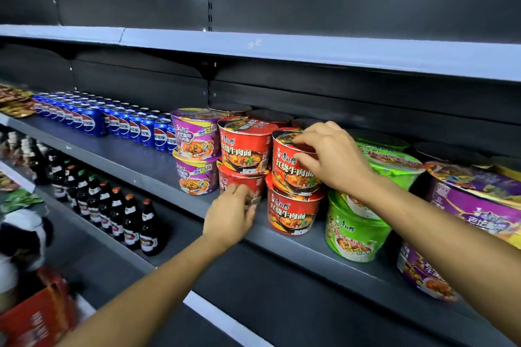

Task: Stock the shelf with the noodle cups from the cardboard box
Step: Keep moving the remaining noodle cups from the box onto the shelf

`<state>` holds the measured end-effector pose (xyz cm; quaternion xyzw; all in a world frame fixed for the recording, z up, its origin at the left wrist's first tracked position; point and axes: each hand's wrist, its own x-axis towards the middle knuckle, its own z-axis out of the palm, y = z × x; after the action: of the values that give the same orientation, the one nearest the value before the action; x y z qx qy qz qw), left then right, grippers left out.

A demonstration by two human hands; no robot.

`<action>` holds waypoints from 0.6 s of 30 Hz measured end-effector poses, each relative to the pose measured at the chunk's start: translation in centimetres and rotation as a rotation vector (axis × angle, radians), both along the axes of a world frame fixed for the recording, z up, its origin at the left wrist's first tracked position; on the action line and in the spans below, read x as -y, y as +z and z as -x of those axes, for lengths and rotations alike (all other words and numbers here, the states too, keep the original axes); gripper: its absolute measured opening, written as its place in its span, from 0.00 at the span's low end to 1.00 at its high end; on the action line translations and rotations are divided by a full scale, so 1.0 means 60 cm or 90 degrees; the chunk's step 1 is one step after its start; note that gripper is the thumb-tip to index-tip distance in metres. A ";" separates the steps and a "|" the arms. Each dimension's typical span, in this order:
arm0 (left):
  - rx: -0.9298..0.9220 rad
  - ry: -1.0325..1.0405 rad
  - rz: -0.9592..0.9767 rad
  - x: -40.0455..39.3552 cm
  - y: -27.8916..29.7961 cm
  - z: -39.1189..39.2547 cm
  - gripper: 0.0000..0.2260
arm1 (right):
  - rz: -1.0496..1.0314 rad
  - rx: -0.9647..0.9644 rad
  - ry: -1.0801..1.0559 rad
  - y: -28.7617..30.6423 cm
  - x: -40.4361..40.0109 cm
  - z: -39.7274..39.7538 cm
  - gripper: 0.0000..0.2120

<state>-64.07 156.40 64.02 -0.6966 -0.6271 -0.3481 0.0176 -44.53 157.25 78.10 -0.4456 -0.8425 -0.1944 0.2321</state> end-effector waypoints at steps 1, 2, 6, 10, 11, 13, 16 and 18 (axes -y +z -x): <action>0.021 0.027 0.014 0.002 -0.002 0.013 0.09 | -0.001 0.001 0.011 -0.001 0.000 0.006 0.18; 0.045 0.050 0.029 0.005 -0.005 0.027 0.09 | -0.004 0.000 0.022 -0.001 -0.001 0.013 0.17; 0.077 0.094 0.105 0.002 -0.015 0.088 0.14 | -0.013 -0.019 0.035 -0.004 -0.004 0.058 0.15; 0.095 0.077 0.153 -0.030 -0.021 0.147 0.22 | -0.004 -0.039 -0.008 -0.013 -0.018 0.121 0.15; 0.114 0.057 0.161 -0.041 -0.024 0.155 0.24 | -0.004 -0.053 -0.027 -0.014 -0.023 0.137 0.15; 0.160 -0.007 0.170 -0.061 -0.033 0.161 0.27 | -0.008 -0.071 -0.065 -0.020 -0.032 0.167 0.17; 0.212 -0.068 0.175 -0.092 -0.048 0.151 0.33 | -0.006 -0.075 -0.105 -0.028 -0.041 0.203 0.20; 0.199 -0.091 0.164 -0.115 -0.055 0.143 0.37 | -0.002 -0.063 -0.127 -0.030 -0.045 0.218 0.21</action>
<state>-72.67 163.29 60.75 -0.6737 -0.6103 -0.3692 -0.1934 -57.62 159.98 76.30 -0.5360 -0.7812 -0.1951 0.2538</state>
